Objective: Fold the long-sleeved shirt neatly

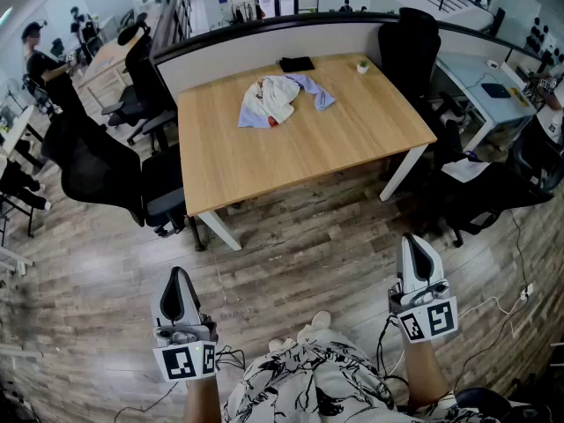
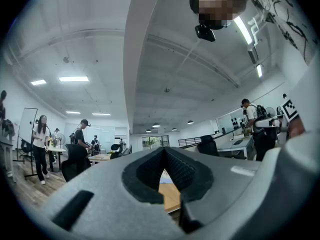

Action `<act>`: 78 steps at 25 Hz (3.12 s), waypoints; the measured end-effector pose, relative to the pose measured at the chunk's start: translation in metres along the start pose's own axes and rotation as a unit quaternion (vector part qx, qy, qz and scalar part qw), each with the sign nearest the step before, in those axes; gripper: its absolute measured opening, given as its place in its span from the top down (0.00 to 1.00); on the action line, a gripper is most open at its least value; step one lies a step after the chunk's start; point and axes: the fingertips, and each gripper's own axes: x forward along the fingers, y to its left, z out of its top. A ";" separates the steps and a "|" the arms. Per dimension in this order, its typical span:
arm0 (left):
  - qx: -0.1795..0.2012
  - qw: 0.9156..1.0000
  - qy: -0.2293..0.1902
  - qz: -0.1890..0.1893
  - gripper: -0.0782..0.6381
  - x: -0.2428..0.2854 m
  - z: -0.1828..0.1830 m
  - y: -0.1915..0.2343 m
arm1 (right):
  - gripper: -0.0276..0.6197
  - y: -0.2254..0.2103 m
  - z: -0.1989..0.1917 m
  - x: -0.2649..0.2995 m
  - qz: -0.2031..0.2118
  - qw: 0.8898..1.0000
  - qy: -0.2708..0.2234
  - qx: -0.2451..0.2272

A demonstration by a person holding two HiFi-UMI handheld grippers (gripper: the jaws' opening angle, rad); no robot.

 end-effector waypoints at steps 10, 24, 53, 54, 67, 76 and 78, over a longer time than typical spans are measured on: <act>-0.008 1.000 0.003 -0.006 0.90 0.004 -0.002 -0.002 | 0.97 0.002 0.000 0.002 0.003 1.000 -0.002 0.008; -0.003 1.000 0.009 -0.018 0.86 0.004 -0.007 -0.007 | 0.88 0.009 0.000 0.004 0.017 1.000 -0.012 0.021; -0.016 0.999 0.031 0.007 0.05 0.029 -0.025 -0.021 | 0.15 -0.005 -0.022 0.020 0.052 0.998 0.000 0.039; -0.014 0.999 0.033 0.007 0.05 0.031 -0.026 -0.024 | 0.15 -0.009 -0.023 0.021 0.052 0.998 -0.002 0.046; -0.002 0.999 0.037 0.016 0.05 0.071 -0.027 -0.067 | 0.12 -0.063 -0.041 0.042 0.062 0.995 -0.002 0.074; -0.026 0.998 0.057 0.012 0.05 0.096 -0.051 -0.073 | 0.11 -0.077 -0.052 0.062 0.058 0.994 0.012 0.087; -0.028 0.998 0.056 0.009 0.05 0.109 -0.054 -0.069 | 0.11 -0.081 -0.054 0.072 0.052 0.995 0.014 0.086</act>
